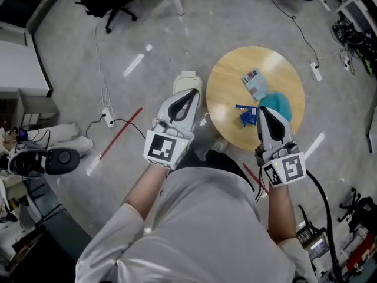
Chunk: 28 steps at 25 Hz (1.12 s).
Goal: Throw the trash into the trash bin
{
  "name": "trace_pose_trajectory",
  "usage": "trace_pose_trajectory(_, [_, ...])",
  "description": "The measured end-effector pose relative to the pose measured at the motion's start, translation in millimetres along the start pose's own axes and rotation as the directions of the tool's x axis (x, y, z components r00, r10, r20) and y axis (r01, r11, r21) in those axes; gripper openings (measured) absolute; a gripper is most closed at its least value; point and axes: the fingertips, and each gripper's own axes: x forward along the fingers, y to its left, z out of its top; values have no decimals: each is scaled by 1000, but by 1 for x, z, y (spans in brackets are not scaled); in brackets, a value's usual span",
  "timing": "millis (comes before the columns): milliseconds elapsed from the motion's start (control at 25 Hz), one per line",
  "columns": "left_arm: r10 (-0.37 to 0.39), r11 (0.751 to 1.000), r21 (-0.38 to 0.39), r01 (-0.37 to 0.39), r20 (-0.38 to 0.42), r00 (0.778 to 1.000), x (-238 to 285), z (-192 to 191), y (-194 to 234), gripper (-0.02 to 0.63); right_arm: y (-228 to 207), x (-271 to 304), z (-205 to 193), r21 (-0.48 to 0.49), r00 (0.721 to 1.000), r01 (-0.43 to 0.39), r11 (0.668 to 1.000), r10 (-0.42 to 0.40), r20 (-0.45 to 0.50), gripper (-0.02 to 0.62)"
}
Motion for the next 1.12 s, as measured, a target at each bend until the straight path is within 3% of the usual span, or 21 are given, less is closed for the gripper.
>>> trace_pose_trajectory(280, [46,998,-43,-49,-71,996,-11,-40,41,5,23,37,-21,33,999,-36,999,37,-27,2])
trace_pose_trajectory(720, [77,996,-38,-83,-138,987,-17,-102,83,5,49,80,-62,43,992,-90,995,93,-88,2])
trace_pose_trajectory(1120, [118,989,-56,-137,-264,957,-19,-208,112,5,67,101,-108,77,979,-127,989,137,-148,2])
